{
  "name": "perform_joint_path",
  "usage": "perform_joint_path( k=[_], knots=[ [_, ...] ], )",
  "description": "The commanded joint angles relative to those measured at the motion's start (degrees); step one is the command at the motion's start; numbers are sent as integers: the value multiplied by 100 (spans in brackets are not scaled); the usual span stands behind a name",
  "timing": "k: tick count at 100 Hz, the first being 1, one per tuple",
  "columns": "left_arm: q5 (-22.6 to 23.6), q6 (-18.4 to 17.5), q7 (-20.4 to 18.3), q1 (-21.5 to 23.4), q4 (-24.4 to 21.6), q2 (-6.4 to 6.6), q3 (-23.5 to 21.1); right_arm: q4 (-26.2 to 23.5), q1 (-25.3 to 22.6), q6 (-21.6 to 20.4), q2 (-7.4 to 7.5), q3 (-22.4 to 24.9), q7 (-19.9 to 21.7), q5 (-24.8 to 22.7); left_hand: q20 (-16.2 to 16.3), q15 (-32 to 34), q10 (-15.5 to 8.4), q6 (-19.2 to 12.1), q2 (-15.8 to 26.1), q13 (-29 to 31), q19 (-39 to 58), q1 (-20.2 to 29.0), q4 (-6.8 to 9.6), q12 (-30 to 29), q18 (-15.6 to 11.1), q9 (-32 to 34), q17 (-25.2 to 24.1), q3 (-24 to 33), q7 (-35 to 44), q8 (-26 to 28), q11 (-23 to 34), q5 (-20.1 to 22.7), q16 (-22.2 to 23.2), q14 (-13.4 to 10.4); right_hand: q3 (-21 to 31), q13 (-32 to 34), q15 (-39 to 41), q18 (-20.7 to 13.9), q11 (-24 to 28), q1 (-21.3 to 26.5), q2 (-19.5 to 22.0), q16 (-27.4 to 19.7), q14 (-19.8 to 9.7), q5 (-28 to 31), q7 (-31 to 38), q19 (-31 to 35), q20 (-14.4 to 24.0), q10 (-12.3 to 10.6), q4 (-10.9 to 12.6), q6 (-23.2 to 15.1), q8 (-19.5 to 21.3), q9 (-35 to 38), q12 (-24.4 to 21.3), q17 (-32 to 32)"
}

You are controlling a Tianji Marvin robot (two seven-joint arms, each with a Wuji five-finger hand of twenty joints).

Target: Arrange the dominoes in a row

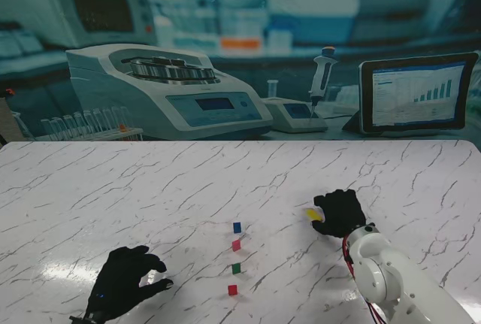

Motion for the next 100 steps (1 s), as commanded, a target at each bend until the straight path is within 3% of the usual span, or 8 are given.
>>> perform_joint_path(
  k=[1, 20, 26, 28, 36, 45, 59, 100],
  knots=[
    [-37, -122, -64, 47, 3, -22, 17, 63, 1, 25, -17, -43, -4, 50, 63, 49, -52, -210, -36, 92, 172, 39, -29, 86, -138, 47, -10, -72, 69, 37, 86, 40, 82, -190, -89, -230, 2, 417, -10, -236, 152, -52, 26, -220, -96, -79, 72, 70, -57, 115, -76, -245, -45, -58],
    [-55, -121, -94, 57, -11, -23, 12, 275, 111, 59, -37, -170, -85, 186, 65, 53, -149, -209, -32, 99, 177, 32, -29, 87, -126, 62, -11, -73, 69, 31, 91, 42, 83, -192, -110, -244, 11, 417, -4, -233, 168, -56, 34, -225, -100, -86, 78, 80, -65, 122, -88, -254, -49, -55],
    [-58, -118, -98, 58, -12, -23, 12, 352, 153, 67, -45, -226, -132, 218, 65, 49, -36, -208, -29, 91, 177, 32, -29, 85, -123, 44, -12, -72, 69, 30, 83, 41, 82, -192, -119, -244, 17, 417, -2, -233, 177, -56, 37, -223, -100, -87, 80, 85, -68, 130, -93, -259, -50, -55],
    [-61, -118, -99, 59, -12, -24, 12, 378, 170, 73, -48, -248, -149, 232, 65, 50, -171, -210, -30, 94, 177, 30, -29, 87, -123, 61, -12, -73, 70, 31, 92, 42, 82, -192, -122, -245, 18, 417, -1, -234, 180, -56, 39, -227, -102, -88, 81, 88, -68, 131, -95, -260, -50, -55],
    [-69, -112, -106, 62, -15, -25, 14, 472, 225, 92, -64, -326, -230, 286, 65, 48, -58, -212, -29, 99, 176, 32, -28, 87, -110, 55, -15, -71, 76, 31, 88, 45, 82, -194, -117, -243, 34, 417, 12, -201, 179, -51, 33, -219, -98, -89, 84, 80, -68, 125, -97, -258, -47, -55],
    [-82, -108, -108, 60, -12, -27, 21, 561, 275, 107, -76, -415, -314, 313, 68, 51, -216, -212, -24, 105, 183, 35, -28, 88, -105, 75, -12, -70, 78, 31, 93, 46, 85, -187, -76, -212, 65, 402, 47, -92, 175, -43, 18, -175, -70, -77, 94, 50, -57, 75, -90, -229, -37, -39],
    [-98, -104, -116, 67, -15, -29, 17, 633, 294, 73, -88, -500, -394, 357, 72, 45, -127, -210, -10, 92, 190, 33, -29, 87, -101, 63, -12, -70, 84, 31, 87, 45, 85, -188, 68, -127, 143, 378, 176, 110, 76, -26, -16, -51, 39, -38, 118, -26, -44, -46, -45, -149, 2, 9],
    [-131, -131, -100, 55, 10, -36, 15, 718, 224, 13, -80, -613, -417, 389, 80, 54, -150, -205, 6, 114, 206, 38, -29, 94, -93, 79, -13, -68, 98, 35, 98, 55, 97, -172, 534, 55, 442, 296, 972, 426, -114, 20, -118, 100, 1085, 194, 87, -282, -149, -475, 841, -147, 399, 146]
  ],
)
